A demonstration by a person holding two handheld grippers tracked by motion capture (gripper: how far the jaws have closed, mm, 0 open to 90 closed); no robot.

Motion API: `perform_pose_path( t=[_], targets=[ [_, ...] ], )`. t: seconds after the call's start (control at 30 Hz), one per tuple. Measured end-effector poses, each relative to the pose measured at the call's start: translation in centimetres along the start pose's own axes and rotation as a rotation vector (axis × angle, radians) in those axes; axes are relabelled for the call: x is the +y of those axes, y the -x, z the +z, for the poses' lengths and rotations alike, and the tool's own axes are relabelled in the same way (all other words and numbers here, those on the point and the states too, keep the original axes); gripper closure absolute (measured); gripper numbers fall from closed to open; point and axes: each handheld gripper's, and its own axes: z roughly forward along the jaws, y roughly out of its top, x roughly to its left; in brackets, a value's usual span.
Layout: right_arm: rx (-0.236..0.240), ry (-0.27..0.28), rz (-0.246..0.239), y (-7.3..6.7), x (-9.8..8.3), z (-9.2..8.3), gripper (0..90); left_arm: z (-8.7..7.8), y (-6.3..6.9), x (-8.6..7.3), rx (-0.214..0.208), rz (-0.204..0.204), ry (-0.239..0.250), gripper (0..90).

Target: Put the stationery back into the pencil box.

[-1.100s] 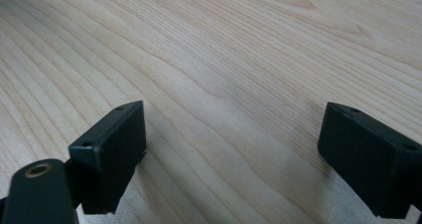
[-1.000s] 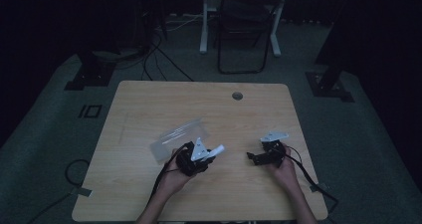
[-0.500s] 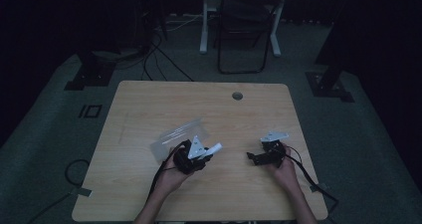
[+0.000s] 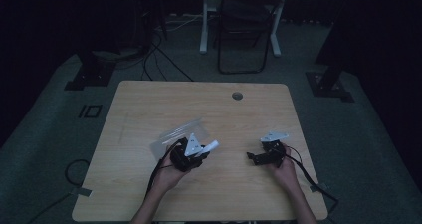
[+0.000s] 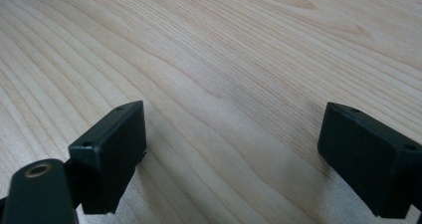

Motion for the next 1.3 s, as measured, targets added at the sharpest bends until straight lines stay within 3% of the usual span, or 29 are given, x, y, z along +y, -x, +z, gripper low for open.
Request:
perform_pose_path(
  t=[1.3],
  targets=[
    [0.0, 0.0, 0.0, 0.0, 0.0, 0.0, 11.6, -0.7, -3.5, -1.2, 0.077, -0.044, -0.02, 70.5]
  ],
)
